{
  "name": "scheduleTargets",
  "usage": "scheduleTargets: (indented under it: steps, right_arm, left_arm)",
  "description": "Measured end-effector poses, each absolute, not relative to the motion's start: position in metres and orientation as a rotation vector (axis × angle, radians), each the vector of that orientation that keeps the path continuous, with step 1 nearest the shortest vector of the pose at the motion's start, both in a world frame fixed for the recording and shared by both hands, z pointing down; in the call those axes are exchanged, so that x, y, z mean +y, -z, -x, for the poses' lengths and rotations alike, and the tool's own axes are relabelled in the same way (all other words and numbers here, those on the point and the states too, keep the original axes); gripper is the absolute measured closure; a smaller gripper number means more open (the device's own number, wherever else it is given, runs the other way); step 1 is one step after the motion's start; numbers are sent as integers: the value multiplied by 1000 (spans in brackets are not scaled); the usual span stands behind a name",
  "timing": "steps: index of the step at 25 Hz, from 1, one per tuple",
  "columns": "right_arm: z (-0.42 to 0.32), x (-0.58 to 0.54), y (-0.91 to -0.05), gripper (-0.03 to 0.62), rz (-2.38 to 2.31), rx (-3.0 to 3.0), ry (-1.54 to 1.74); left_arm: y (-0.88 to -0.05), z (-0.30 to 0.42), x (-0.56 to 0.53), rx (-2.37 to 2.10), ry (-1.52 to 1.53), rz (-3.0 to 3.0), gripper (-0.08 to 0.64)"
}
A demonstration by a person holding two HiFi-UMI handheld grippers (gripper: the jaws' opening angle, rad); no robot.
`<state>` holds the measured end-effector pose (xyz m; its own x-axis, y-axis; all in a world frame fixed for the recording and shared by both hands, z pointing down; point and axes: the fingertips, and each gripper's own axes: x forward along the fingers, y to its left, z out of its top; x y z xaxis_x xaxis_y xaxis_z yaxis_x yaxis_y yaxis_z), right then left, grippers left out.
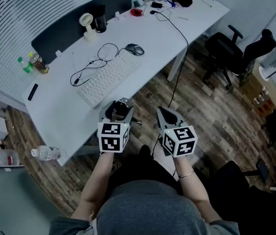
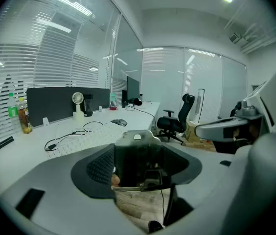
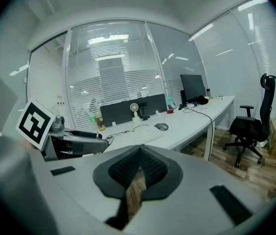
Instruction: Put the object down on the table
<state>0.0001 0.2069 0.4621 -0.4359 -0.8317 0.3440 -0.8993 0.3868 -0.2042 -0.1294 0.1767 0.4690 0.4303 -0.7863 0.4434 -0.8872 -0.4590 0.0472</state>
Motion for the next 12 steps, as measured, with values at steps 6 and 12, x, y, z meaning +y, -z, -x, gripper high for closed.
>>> scheduleTargets:
  steps: [6,12]
  right_arm:
    - [-1,197,-464,591,-1550,-2465,-556]
    - [-7,184,-465,588,-1531,-2496,-601]
  left_arm:
    - [-469,128,167,-1453,-527,-2416,258]
    - [-469,122,152,-1460,-531,-2410,258]
